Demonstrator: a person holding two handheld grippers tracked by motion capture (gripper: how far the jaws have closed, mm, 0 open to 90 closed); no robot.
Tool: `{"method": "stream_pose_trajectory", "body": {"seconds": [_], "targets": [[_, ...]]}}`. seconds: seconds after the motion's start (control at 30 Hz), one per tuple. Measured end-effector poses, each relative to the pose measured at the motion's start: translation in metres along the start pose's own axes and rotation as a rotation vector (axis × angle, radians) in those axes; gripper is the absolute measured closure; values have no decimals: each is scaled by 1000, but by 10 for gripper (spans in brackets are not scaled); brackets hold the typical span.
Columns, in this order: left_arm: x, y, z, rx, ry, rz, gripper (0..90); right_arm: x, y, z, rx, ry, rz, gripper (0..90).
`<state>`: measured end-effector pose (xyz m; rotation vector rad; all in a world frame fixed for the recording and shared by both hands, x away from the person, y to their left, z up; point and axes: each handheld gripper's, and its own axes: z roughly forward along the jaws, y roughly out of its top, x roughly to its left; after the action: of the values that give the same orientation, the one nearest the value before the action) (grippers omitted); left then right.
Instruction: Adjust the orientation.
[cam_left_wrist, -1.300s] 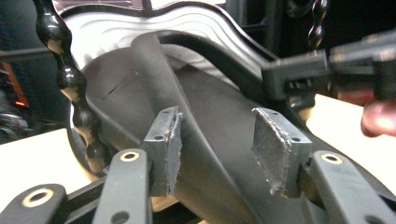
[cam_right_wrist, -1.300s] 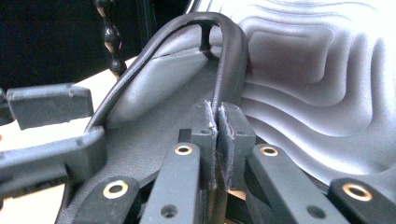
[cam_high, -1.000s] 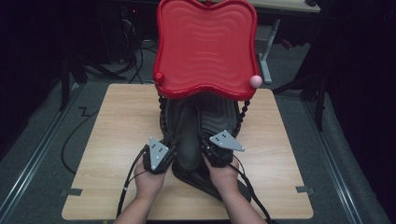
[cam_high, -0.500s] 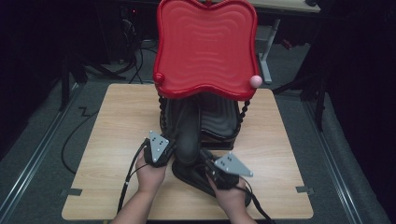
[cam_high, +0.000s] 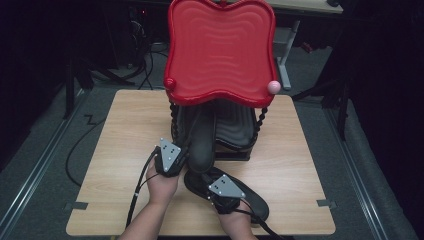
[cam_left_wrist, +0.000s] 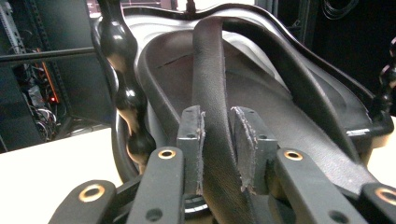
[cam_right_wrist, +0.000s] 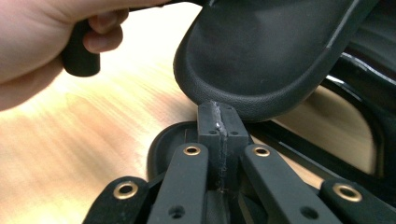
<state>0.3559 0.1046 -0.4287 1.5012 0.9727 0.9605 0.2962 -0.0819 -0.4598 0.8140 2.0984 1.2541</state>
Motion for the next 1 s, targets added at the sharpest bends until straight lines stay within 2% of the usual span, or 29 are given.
{"method": "stream_pose_trajectory", "body": {"seconds": [0.1,0.2,0.33,0.37,0.47,0.53,0.67,0.77,0.87,0.97,1.0], "targets": [[4,3,1,-1,-14,-25,697,-3,4,5,0,-15,-7,899],[4,3,-6,-9,-32,-28,628,-9,8,11,2,-26,-1,899],[1,-3,-19,-8,-49,-35,609,-11,11,16,-1,-30,-7,899],[-1,-8,-26,-10,-60,-48,603,-11,12,17,-3,-32,-9,899],[-7,-16,-36,-1,-72,-49,586,-12,15,19,-8,-45,-16,899],[-12,-23,-39,14,-100,-67,583,-15,15,20,-10,-50,-15,899],[-25,-31,-36,46,-119,-48,577,-20,16,20,-14,-66,-9,898],[-34,-36,-31,65,-93,-10,594,-23,16,20,-14,-71,-12,898],[-36,-40,-26,81,-81,-11,597,-26,17,21,-17,-78,-17,898],[-38,-42,-23,82,-80,-6,598,-32,18,20,-25,-80,4,894],[-38,-42,-23,80,-79,-6,598,-36,18,17,-46,-78,28,893]]}}
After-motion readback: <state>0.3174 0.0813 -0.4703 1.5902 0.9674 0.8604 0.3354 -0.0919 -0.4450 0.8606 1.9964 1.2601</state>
